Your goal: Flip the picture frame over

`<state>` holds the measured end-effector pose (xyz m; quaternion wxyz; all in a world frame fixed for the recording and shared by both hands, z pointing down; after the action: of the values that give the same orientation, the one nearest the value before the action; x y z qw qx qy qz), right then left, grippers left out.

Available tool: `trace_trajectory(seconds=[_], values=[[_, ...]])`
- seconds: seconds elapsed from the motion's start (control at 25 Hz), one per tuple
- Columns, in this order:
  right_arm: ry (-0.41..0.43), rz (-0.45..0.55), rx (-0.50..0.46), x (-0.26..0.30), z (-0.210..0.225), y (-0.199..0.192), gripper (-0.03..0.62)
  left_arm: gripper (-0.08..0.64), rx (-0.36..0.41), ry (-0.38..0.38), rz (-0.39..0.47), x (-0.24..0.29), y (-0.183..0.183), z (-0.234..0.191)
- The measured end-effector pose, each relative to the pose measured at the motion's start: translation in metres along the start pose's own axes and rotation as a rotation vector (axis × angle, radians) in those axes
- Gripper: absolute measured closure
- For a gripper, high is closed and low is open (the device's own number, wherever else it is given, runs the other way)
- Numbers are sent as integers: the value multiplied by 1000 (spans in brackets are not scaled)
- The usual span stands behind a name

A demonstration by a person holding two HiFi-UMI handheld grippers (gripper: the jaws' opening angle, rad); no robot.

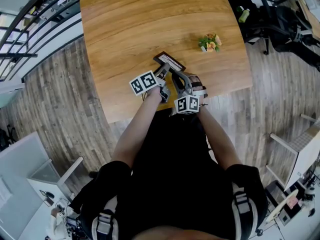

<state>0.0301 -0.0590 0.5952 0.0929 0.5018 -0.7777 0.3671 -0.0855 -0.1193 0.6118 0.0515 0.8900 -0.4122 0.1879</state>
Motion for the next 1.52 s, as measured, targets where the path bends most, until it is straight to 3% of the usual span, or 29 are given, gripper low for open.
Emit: trace_trajectory(seconds=[0.08,0.44,0.72,0.88,1.0,1.2,1.52], values=[[2,8,12,-1,-2,1,498,451,-30,-28,6,-1,0,1],[29,44,75,-3,-3,3,462,480,-22,-132,-3,-3,1,8],[135,96,235,-4,-6,-3,435,482,35,-145,-5,-7,8,7],[225,127,396,-4,-4,-9,431,482,73,-147,4,-16,20,3],[302,145,597,1,0,-20,453,482,114,-153,-4,-24,25,1],[362,188,928,8,7,-48,442,482,156,-200,-72,-36,21,-1],[584,222,1146,26,8,-77,436,482,213,-271,-171,-44,6,-1]])
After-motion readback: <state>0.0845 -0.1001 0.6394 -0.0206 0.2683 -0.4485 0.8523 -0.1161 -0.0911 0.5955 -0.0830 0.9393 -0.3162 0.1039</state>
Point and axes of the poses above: the fingertips, and each gripper's own axes: x forward along the fingers, z to its right, y out of its top, the point moved 7 cm from there along -x, backward along the fingers, and after that the axes turned 12 degrees about -x, right-handed, at the moved point
